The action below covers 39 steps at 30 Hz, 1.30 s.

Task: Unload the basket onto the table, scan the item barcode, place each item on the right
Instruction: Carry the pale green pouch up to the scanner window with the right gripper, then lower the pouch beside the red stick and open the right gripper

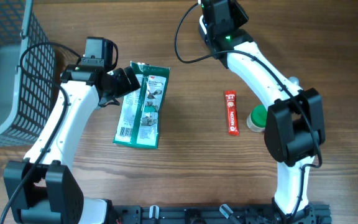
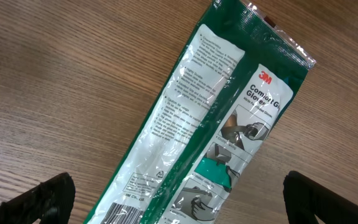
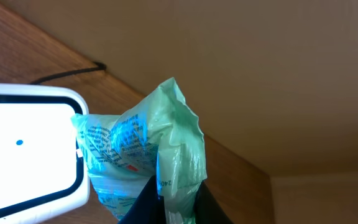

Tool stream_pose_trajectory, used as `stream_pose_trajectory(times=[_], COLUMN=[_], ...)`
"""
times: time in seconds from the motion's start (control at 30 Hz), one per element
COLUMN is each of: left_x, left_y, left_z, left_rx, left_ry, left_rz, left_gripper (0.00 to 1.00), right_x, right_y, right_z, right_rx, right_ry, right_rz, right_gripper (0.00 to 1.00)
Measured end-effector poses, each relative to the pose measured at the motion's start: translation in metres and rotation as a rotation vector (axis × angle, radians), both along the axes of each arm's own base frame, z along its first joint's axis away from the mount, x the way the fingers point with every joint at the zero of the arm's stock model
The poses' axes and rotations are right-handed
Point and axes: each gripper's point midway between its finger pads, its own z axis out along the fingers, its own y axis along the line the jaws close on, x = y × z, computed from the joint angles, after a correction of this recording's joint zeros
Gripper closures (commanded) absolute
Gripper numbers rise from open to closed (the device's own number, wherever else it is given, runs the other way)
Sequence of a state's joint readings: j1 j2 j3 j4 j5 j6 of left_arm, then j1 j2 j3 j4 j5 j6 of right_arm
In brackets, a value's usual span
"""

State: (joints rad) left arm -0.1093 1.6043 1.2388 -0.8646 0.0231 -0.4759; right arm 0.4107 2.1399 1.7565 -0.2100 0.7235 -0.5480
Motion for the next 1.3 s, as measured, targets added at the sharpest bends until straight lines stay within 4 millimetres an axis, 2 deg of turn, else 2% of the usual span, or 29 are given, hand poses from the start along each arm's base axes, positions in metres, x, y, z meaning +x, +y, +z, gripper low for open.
stream_pose_trajectory(times=[0.2,0.53,0.77,0.97,1.03,1.13,1.17,1.2,1.23,1.3], left_x=[0.000,0.000,0.000,0.000,0.000,0.000,0.000,0.000,0.000,0.000], left_y=[0.000,0.000,0.000,0.000,0.000,0.000,0.000,0.000,0.000,0.000], left_z=[0.000,0.000,0.000,0.000,0.000,0.000,0.000,0.000,0.000,0.000], left_rx=[0.000,0.000,0.000,0.000,0.000,0.000,0.000,0.000,0.000,0.000], left_ry=[0.000,0.000,0.000,0.000,0.000,0.000,0.000,0.000,0.000,0.000], left_rz=[0.000,0.000,0.000,0.000,0.000,0.000,0.000,0.000,0.000,0.000], left_gripper=[0.00,0.00,0.00,0.00,0.00,0.00,0.00,0.00,0.00,0.00], right_x=[-0.003,-0.016,-0.034,-0.036,-0.040,-0.054,-0.070,-0.089,-0.101,-0.134], right_y=[0.002,0.009,0.040,0.045,0.043,0.038,0.036,0.035,0.035,0.035], right_z=[-0.009,-0.041,-0.066,-0.069,-0.066,-0.050,-0.040,-0.015,-0.001,0.022], right_rx=[-0.004,-0.026,0.061,0.112,0.135,0.189,0.227,0.300,0.341,0.425], right_ry=[0.035,0.166,0.311,0.318,0.319,0.330,0.359,0.369,0.376,0.431], right_rz=[0.010,0.054,0.199,0.200,0.175,0.139,0.130,0.125,0.128,0.138], right_gripper=[0.96,0.96,0.96,0.96,0.96,0.95,0.96,0.96,0.96,0.96])
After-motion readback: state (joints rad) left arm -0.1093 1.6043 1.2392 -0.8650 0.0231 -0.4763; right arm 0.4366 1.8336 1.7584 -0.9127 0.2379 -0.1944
